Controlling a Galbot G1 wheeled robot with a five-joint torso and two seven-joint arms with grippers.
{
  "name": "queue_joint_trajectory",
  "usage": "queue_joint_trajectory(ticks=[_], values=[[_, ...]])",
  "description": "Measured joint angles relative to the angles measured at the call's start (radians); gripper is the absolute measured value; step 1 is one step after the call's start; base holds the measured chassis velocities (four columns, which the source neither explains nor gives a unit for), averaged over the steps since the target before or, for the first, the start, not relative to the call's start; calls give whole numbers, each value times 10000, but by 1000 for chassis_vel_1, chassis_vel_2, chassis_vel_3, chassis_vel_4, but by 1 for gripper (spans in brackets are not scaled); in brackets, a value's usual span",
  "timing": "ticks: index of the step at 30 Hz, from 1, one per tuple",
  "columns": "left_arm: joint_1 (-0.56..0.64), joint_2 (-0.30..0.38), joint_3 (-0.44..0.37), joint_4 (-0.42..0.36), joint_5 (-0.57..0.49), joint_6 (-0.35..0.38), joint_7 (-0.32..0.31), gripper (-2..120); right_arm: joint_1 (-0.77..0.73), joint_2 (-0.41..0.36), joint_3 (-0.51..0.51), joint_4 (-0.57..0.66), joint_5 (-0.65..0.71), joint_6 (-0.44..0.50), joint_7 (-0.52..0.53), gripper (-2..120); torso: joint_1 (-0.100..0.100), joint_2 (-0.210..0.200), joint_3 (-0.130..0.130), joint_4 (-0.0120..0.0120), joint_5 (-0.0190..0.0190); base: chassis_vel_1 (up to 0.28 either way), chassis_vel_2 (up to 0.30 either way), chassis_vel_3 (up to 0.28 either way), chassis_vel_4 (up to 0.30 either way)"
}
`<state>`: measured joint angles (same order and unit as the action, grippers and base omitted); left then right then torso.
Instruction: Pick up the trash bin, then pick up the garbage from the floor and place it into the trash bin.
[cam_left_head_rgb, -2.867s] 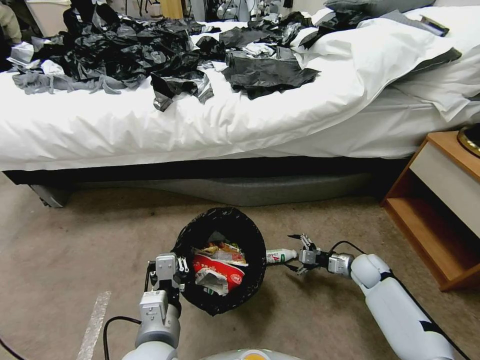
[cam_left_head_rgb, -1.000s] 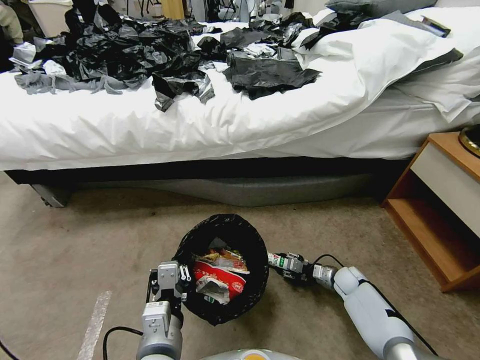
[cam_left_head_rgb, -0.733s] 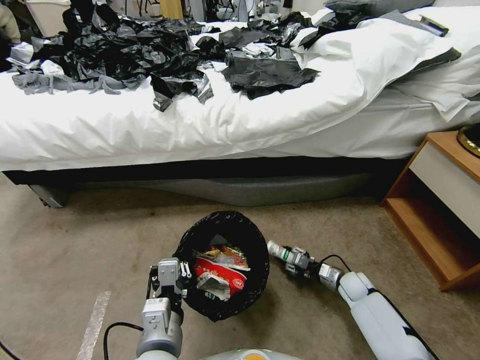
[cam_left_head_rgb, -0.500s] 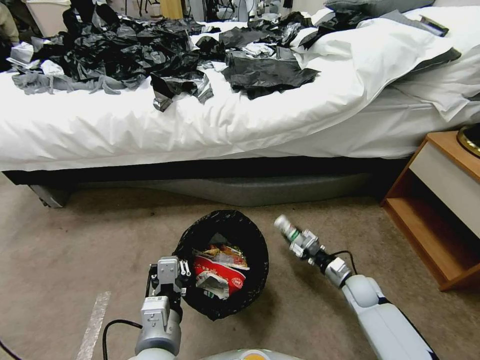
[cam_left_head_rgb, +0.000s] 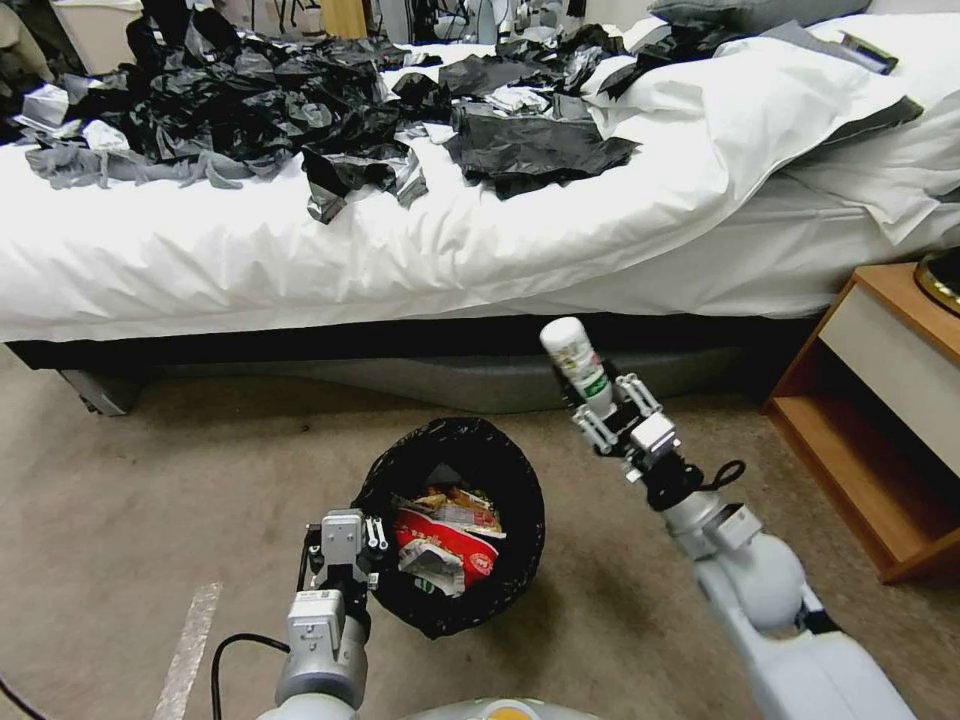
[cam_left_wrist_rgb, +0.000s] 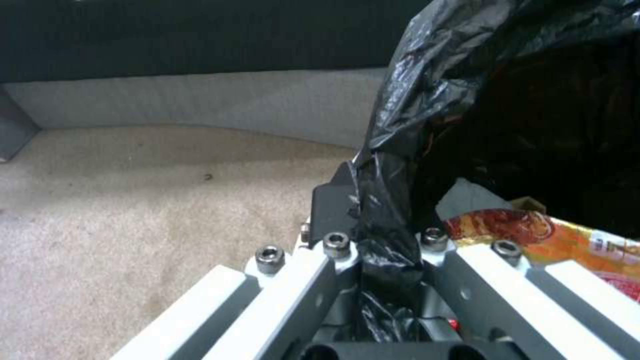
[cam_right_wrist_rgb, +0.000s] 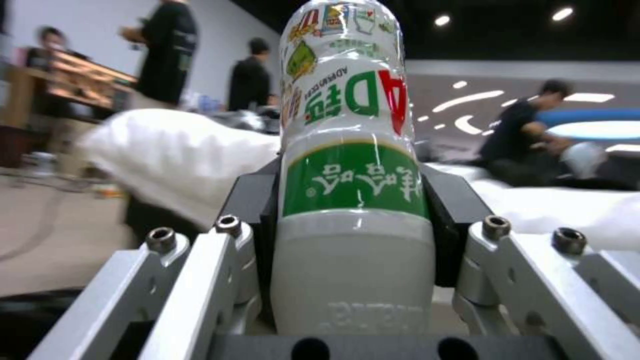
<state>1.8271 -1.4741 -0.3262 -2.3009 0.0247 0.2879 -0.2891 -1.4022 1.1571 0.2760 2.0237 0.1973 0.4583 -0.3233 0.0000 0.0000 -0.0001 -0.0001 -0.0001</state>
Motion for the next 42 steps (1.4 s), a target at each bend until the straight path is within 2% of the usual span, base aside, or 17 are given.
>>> queue_joint_trajectory(ticks=[1,2,5,10,25,32,35,37,42], values=[[4,0,9,10,-4,0,0,1,-259,-92,-473,130,-128,-23,32,38,-1,0,0,1,0,0,0,0,0],[4,0,9,10,-4,0,0,1,-259,-92,-473,130,-128,-23,32,38,-1,0,0,1,0,0,0,0,0],[9,-6,28,34,0,0,0,1,-565,-206,-1396,-9,-1035,170,181,38,0,0,0,1,2,0,0,0,0],[47,-26,68,35,45,-6,1,1,-531,-407,-1934,-484,-1350,105,255,38,0,0,0,1,1,0,0,0,0],[182,-86,235,13,218,-43,10,1,347,11,-2172,-2184,-1471,-170,264,36,-1,-1,1,1,1,0,0,0,0],[203,-48,262,39,277,-64,24,1,417,77,-2269,-2406,-1634,-198,286,36,0,0,1,1,0,0,0,0,0],[214,-62,305,49,293,-72,31,1,476,182,-2371,-2438,-1716,-288,404,48,0,0,1,2,1,0,0,0,0],[216,-68,317,52,301,-73,33,1,476,194,-2391,-2422,-1722,-319,415,52,0,0,1,1,1,0,0,0,0],[209,-65,317,52,306,-77,43,1,409,178,-2438,-2264,-1734,-376,421,73,-1,0,1,1,1,0,0,0,0]])
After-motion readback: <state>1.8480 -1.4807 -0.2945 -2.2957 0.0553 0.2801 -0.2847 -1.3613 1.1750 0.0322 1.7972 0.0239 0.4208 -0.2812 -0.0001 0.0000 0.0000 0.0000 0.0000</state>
